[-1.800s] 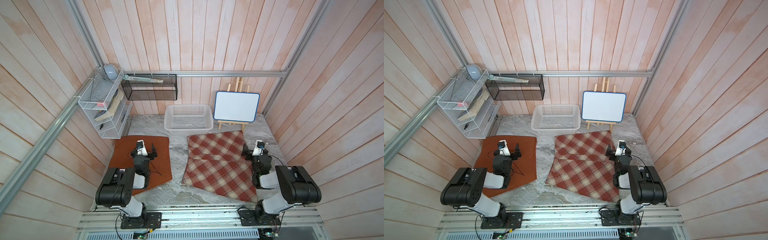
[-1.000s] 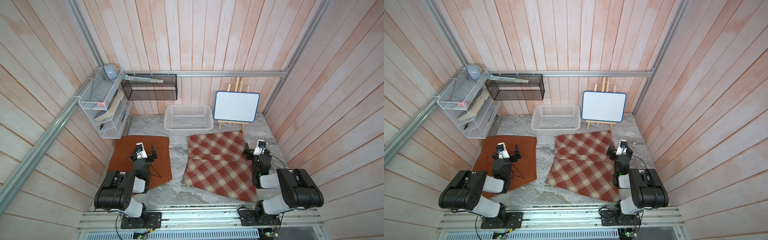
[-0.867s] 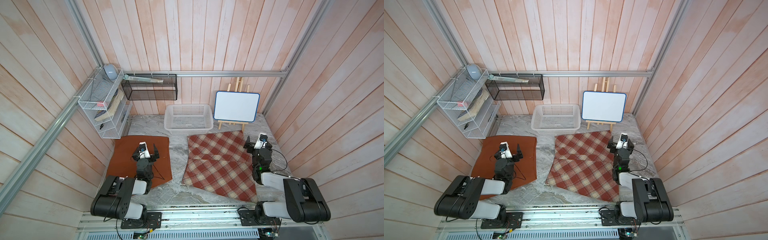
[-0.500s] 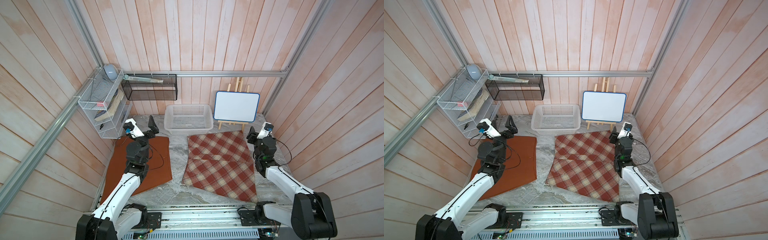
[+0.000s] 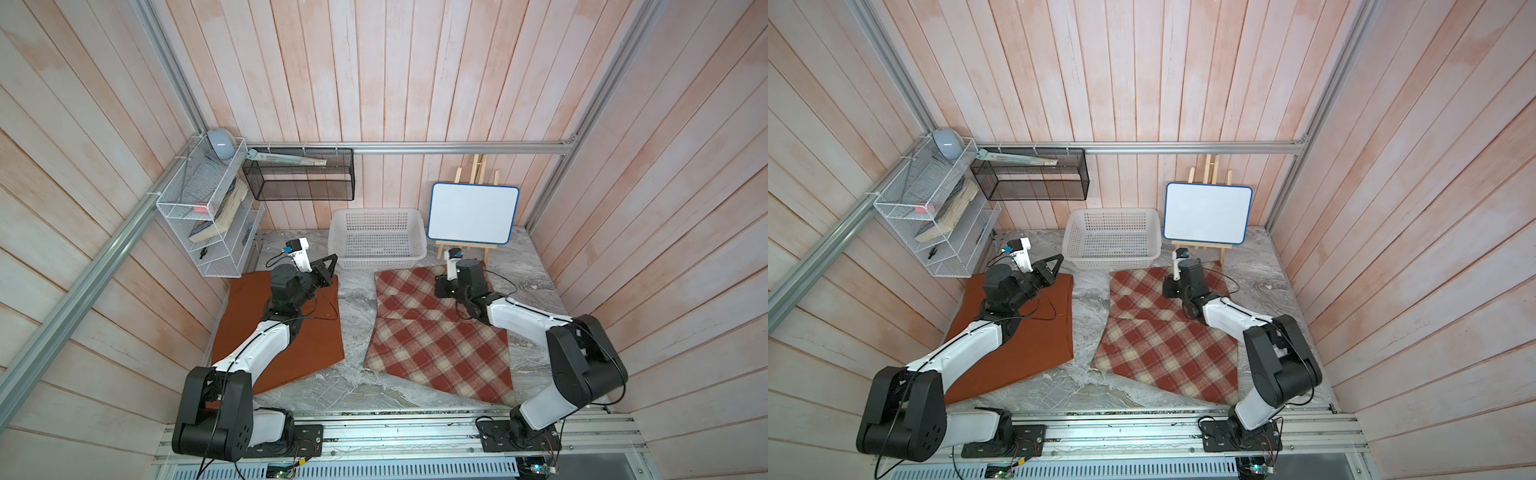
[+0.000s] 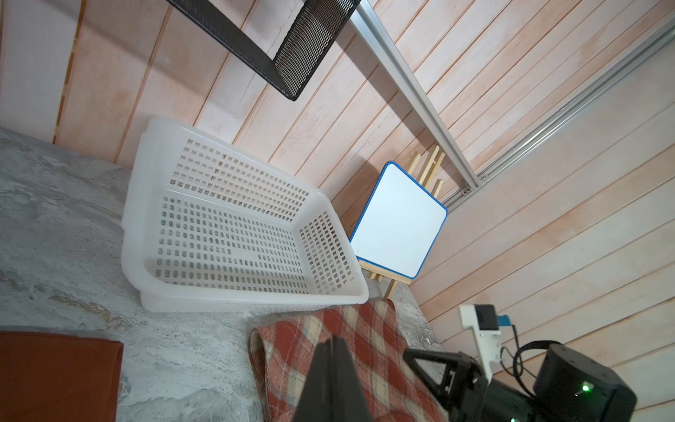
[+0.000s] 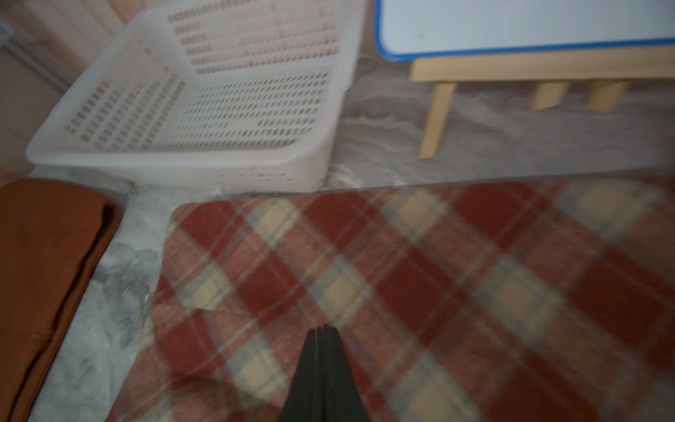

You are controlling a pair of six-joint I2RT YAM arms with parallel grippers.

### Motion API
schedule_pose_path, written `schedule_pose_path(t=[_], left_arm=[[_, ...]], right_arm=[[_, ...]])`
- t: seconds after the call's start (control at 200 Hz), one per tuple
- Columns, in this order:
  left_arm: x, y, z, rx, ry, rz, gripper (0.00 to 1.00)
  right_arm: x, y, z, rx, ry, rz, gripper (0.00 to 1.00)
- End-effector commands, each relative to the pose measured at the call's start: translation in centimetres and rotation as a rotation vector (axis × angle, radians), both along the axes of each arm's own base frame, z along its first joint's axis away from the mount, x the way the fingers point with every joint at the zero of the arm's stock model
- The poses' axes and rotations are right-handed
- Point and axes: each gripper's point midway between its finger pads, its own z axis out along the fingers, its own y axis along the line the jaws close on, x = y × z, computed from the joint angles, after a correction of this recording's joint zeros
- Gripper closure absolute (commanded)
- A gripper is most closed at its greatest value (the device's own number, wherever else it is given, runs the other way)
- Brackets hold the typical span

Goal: Roll up the skirts
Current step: Adjust the skirt at the center of the board.

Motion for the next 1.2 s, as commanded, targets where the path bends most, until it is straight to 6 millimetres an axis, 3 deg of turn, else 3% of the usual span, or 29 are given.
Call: schedule_pose_path(t=[0.0,0.145,0.325,0.365,0.425,0.535,0.58,0.675,0.875,1.065,1.195], left_arm=[[-0.5,0.8,-0.3,0.022,0.026,0.022,1.00],[-0.5,2.4,-1.4,0.039,0.087,0.101,1.00],[-0.8,3.7,-1.8,0.043,0.107,0.150,0.99],[-0.7,3.9,-2.0,0.038,0.116,0.156,0.99],[-0.8,3.9,-2.1,0.031,0.123,0.154,0.98],[-0.7,3.8,-2.4,0.034,0.134,0.151,0.98],[-0.8,3.8,-2.4,0.035,0.137,0.152,0.98],[-0.7,4.1,-2.7,0.036,0.151,0.170,0.97],[-0.9,4.7,-2.9,0.040,0.170,0.200,0.97],[-0.7,5.7,-3.9,0.059,0.244,0.265,0.97],[-0.9,7.4,-4.9,0.084,0.313,0.358,0.86]], right_arm=[[-0.9,5.1,-1.3,0.027,0.058,0.098,1.00],[-1.5,10.4,-3.3,0.002,0.098,0.201,1.00],[-2.4,13.5,-5.7,-0.027,0.142,0.252,1.00],[-2.6,13.8,-6.4,-0.052,0.152,0.246,0.86],[-3.4,14.4,-6.8,-0.048,0.169,0.270,0.80],[-4.5,14.6,-5.6,-0.061,0.121,0.255,0.56],[-4.8,14.9,-5.6,-0.067,0.127,0.256,0.51],[-5.2,15.5,-6.7,-0.121,0.162,0.244,0.51],[-3.8,11.6,-9.5,-0.318,0.145,-0.021,0.62],[-4.3,13.2,-11.1,-0.385,0.177,0.010,0.61],[-4.6,13.8,-10.9,-0.388,0.167,0.021,0.61]])
